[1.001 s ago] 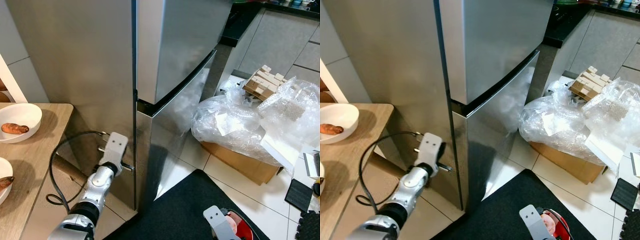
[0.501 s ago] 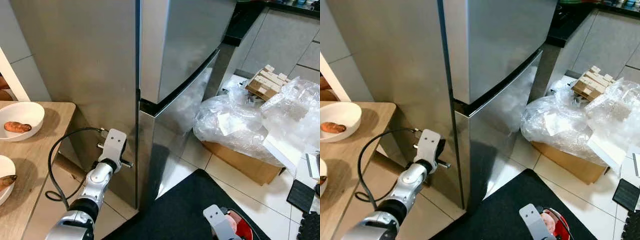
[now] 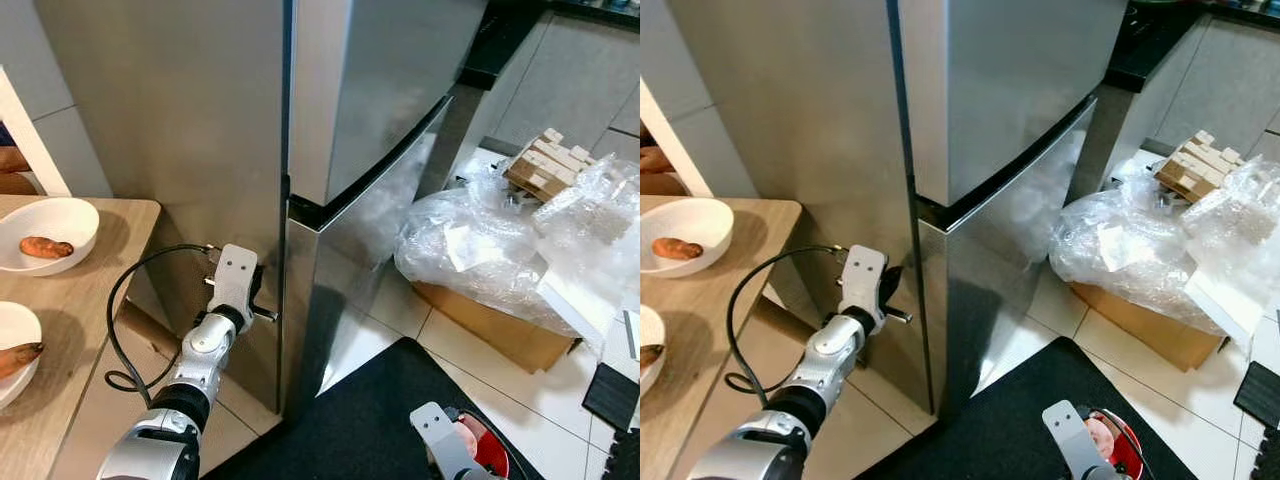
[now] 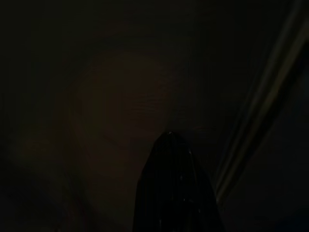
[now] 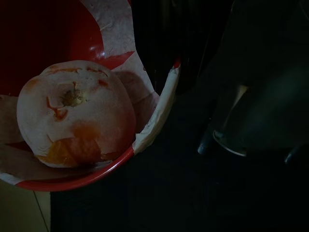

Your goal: Restocking fridge

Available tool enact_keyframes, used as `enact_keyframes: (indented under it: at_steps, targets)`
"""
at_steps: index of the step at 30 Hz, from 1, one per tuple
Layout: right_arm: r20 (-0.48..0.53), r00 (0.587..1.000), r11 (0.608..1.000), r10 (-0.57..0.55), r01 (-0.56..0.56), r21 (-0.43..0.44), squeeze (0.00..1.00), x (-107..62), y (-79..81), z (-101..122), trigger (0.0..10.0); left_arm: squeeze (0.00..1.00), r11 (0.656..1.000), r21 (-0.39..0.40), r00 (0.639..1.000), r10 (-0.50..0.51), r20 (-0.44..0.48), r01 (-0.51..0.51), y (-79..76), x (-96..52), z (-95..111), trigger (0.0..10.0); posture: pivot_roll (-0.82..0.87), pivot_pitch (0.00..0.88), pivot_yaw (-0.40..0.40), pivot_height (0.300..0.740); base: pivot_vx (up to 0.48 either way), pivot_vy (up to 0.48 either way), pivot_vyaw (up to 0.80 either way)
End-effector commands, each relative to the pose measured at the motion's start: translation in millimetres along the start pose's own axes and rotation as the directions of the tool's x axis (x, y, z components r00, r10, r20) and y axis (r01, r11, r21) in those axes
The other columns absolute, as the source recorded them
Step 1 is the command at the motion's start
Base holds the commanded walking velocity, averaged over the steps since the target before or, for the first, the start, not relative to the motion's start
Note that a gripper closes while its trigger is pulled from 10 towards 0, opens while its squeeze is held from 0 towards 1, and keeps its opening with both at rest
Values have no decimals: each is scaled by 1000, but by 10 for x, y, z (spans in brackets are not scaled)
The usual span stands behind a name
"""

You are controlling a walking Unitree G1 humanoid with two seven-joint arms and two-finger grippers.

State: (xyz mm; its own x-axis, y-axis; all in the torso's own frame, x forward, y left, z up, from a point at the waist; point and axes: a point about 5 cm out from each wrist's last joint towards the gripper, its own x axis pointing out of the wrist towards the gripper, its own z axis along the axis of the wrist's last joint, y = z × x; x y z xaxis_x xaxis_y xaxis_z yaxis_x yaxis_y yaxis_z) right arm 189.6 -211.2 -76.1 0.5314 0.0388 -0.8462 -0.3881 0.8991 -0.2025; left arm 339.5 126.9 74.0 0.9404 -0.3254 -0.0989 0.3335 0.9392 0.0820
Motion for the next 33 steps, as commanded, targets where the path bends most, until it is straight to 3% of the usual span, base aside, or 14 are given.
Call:
enact_keyframes:
  at_steps: [1, 14, 33]
  targets:
    - [9, 1000, 1000, -19, 19, 16, 0, -3, -24, 11, 10000, 0, 998, -16, 997, -68, 25, 68, -164, 73, 80, 10000, -148, 123, -51, 700, 0, 0, 0]
    - [5, 1000, 999, -26, 25, 25, 0, -8, -32, -10, 10000, 0, 975, -6, 974, -221, 51, 221, -461, 85, 108, 10000, -150, 130, -48, 700, 0, 0, 0]
    - [1, 1000, 999, -24, 24, 27, 0, -8, -18, -27, 10000, 0, 957, -24, 955, -288, 64, 290, -642, 62, 107, 10000, -151, 131, -43, 700, 0, 0, 0]
